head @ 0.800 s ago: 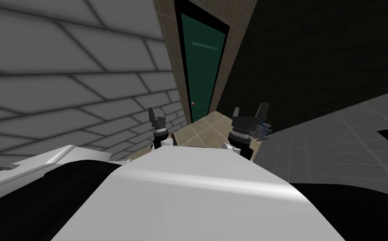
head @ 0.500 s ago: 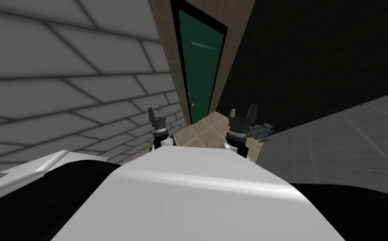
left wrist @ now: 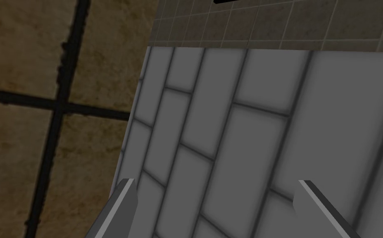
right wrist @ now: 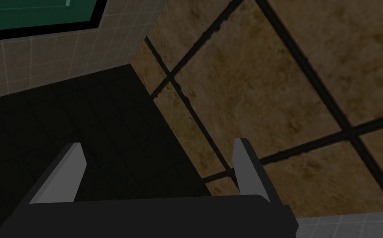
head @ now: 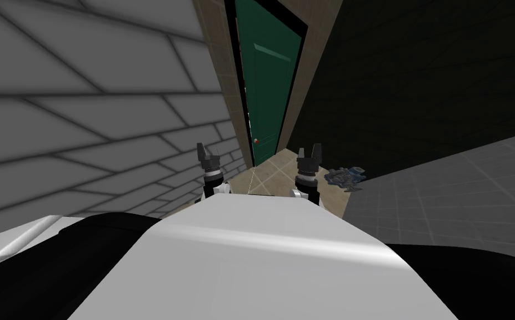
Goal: Pull the door open
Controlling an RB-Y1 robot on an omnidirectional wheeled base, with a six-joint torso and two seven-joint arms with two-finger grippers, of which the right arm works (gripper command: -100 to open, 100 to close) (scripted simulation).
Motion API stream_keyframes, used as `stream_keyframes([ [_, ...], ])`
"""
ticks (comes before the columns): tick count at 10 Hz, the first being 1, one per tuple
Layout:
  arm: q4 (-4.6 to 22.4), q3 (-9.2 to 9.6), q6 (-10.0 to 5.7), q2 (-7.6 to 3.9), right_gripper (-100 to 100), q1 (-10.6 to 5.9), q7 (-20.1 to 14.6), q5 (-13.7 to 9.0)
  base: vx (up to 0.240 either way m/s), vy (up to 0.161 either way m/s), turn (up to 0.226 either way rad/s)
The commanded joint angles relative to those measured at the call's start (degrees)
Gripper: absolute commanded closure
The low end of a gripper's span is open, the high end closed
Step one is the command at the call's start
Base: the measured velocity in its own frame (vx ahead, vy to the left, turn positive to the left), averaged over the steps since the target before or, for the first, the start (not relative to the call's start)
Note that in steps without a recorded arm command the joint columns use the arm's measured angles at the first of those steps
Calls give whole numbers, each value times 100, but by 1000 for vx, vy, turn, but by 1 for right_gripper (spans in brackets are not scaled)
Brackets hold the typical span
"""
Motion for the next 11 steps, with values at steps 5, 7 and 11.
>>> stream_keyframes([
  [5, 681, 188, -90, -82, -100, -218, 604, 317, 125, -3, -27],
  [7, 901, 242, -120, -104, -100, -293, 789, 415, 95, 8, -24],
  [11, 1362, 354, -183, -142, -100, -449, 1175, 620, 95, 12, -25],
])
